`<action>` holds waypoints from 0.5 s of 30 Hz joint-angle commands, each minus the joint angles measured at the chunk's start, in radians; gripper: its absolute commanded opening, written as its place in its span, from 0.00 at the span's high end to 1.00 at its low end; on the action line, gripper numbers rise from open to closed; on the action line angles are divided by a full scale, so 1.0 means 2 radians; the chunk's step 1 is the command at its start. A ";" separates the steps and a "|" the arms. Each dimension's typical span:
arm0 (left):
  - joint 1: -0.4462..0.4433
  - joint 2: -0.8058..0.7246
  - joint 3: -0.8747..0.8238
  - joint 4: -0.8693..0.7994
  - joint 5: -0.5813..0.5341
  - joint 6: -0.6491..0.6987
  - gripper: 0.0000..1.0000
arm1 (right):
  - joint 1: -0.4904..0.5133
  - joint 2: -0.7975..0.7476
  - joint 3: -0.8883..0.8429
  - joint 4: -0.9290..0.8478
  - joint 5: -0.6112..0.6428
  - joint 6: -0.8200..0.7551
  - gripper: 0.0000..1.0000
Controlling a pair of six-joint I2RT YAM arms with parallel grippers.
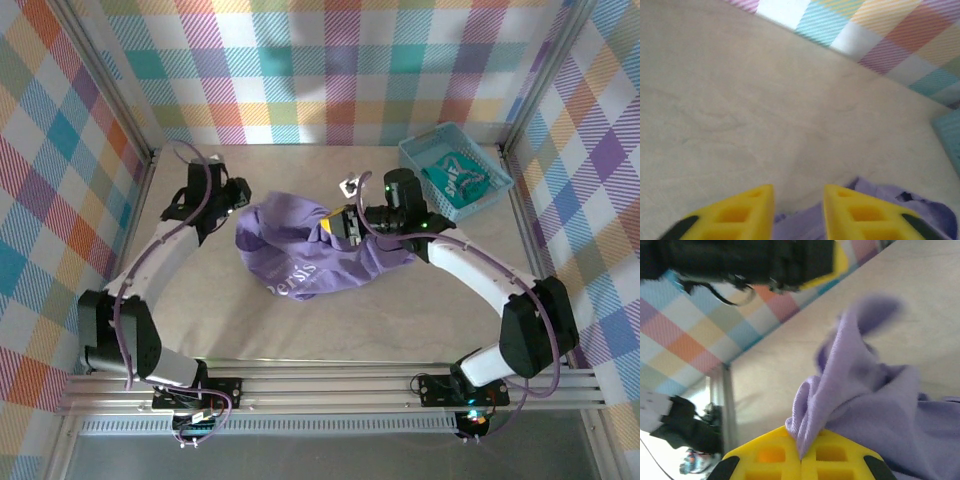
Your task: Fold the inside-out t-shirt
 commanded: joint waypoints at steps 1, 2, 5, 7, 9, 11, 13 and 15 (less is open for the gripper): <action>-0.027 -0.078 -0.055 -0.026 -0.046 0.022 0.44 | -0.007 0.015 0.007 0.030 -0.048 0.120 1.00; -0.036 -0.108 -0.078 -0.026 -0.050 0.022 0.36 | -0.010 0.020 0.011 0.027 -0.047 0.133 1.00; -0.079 -0.192 -0.140 0.008 0.001 0.025 0.27 | -0.011 0.033 0.026 0.007 -0.040 0.139 1.00; -0.115 -0.217 -0.174 0.043 0.062 0.012 0.26 | -0.012 0.039 0.033 0.001 -0.034 0.143 1.00; -0.143 -0.212 -0.203 0.094 0.112 -0.014 0.26 | -0.012 0.040 0.036 0.004 -0.030 0.147 1.00; -0.163 -0.184 -0.212 0.125 0.116 -0.046 0.26 | -0.012 0.039 0.036 0.012 -0.026 0.154 1.00; -0.181 -0.142 -0.205 0.145 0.122 -0.047 0.26 | -0.013 0.038 0.037 0.014 -0.023 0.158 1.00; -0.198 -0.107 -0.194 0.156 0.112 -0.031 0.29 | -0.016 0.035 0.039 0.014 -0.024 0.163 1.00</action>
